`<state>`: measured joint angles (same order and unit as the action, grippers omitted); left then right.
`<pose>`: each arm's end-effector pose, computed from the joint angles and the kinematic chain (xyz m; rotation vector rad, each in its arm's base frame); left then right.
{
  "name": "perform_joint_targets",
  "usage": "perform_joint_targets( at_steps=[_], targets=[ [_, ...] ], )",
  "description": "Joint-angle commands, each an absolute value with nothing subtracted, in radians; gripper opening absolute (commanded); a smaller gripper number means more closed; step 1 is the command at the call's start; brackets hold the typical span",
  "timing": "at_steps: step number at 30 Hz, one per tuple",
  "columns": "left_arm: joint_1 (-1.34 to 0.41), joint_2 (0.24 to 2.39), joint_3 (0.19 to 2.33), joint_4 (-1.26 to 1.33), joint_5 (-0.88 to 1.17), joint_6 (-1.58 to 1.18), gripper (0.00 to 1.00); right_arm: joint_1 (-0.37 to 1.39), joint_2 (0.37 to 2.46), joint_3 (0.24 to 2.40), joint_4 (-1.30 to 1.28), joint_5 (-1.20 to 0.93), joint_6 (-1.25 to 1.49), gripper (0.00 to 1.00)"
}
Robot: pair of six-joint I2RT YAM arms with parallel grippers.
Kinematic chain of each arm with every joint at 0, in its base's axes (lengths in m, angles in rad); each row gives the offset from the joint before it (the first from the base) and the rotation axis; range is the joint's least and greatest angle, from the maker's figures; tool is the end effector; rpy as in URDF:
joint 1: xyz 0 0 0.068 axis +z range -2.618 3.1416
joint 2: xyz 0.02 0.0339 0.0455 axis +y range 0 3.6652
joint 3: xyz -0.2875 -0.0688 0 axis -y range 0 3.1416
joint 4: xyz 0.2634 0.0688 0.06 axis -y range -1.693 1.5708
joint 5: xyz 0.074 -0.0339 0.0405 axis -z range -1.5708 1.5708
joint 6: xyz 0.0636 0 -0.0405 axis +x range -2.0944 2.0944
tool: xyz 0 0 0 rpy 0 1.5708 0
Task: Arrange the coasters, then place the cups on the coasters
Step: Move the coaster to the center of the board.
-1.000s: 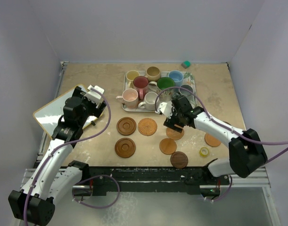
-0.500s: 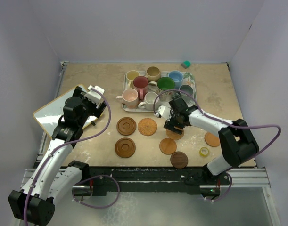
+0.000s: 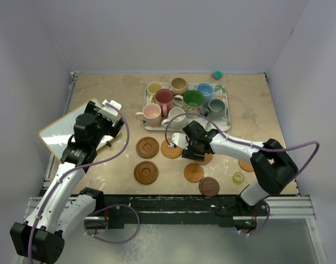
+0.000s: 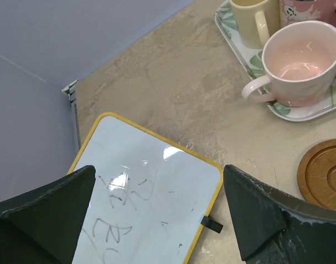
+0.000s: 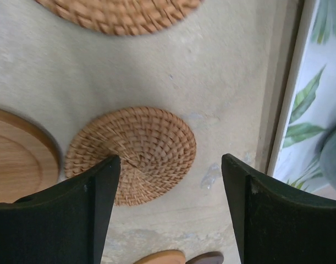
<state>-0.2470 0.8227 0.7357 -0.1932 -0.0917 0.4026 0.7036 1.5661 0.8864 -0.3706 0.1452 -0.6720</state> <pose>0.2186 -0.0491 0.3231 0.5307 1.7766 0.1932 0.2571 0.2060 0.1633 -1.6201 2.0516 -0.1791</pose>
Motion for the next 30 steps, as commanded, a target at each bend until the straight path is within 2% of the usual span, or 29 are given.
perform_joint_targets(
  at_steps=[1,10,17,22,30],
  targets=[
    [-0.231,0.815,0.726,-0.136,-0.093,0.388,0.95,0.773,1.601,0.878,-0.409,0.045,-0.635,0.78],
    [-0.219,0.819,0.722,-0.13,-0.104,0.388,0.95,0.854,1.616,0.877,-0.426,0.023,-0.631,0.76],
    [-0.213,0.822,0.722,-0.13,-0.094,0.388,0.95,0.843,1.509,0.893,-0.48,-0.023,-0.613,0.77],
    [-0.213,0.815,0.721,-0.135,-0.085,0.388,0.95,0.775,1.412,0.903,-0.542,-0.053,-0.633,0.81],
    [-0.212,0.802,0.723,-0.138,-0.075,0.385,0.95,0.572,1.339,0.863,-0.602,-0.11,-0.708,0.89]
  ],
)
